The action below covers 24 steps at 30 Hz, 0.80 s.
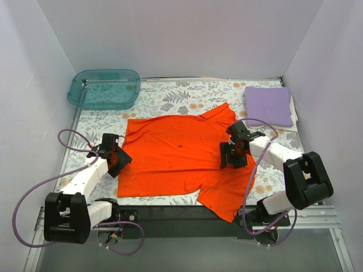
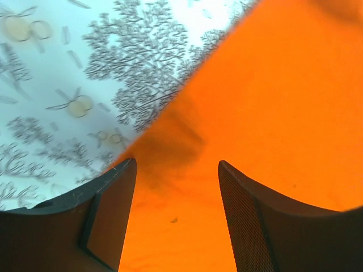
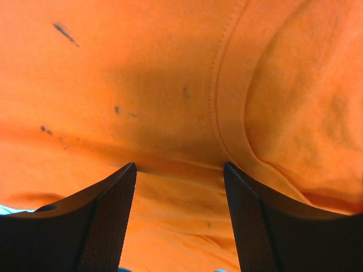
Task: Fold and stack the t-shirts
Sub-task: Flatten the tshirt out
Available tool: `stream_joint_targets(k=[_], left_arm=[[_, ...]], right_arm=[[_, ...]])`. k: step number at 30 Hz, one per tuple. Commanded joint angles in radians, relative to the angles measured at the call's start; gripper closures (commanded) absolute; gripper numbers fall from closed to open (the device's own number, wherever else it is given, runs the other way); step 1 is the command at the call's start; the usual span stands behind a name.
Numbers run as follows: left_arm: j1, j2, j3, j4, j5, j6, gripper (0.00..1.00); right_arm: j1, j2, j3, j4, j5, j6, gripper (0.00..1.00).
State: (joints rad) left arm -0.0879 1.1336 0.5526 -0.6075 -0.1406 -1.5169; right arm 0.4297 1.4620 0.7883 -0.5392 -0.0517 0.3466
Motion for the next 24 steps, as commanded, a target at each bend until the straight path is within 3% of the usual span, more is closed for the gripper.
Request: stream_joint_targets(k=[1, 9, 15, 24], left_arm=[[0.005, -0.040, 0.066, -0.126, -0.088, -0.045, 0.44], [0.004, -0.064, 0.174, -0.017, 0.011, -0.037, 0.40], [0.004, 0.167, 0.317, 0.129, 0.039, -0.025, 0.40], [0.004, 0.561, 0.593, 0.258, -0.024, 0.101, 0.50]], right_arm=[[-0.043, -0.046, -0.038, -0.156, 0.038, 0.011, 0.40], [-0.048, -0.134, 0.084, -0.136, 0.059, -0.121, 0.44], [-0.039, -0.132, 0.101, -0.044, -0.074, -0.116, 0.46], [-0.034, -0.109, 0.039, 0.059, -0.086, -0.130, 0.47]])
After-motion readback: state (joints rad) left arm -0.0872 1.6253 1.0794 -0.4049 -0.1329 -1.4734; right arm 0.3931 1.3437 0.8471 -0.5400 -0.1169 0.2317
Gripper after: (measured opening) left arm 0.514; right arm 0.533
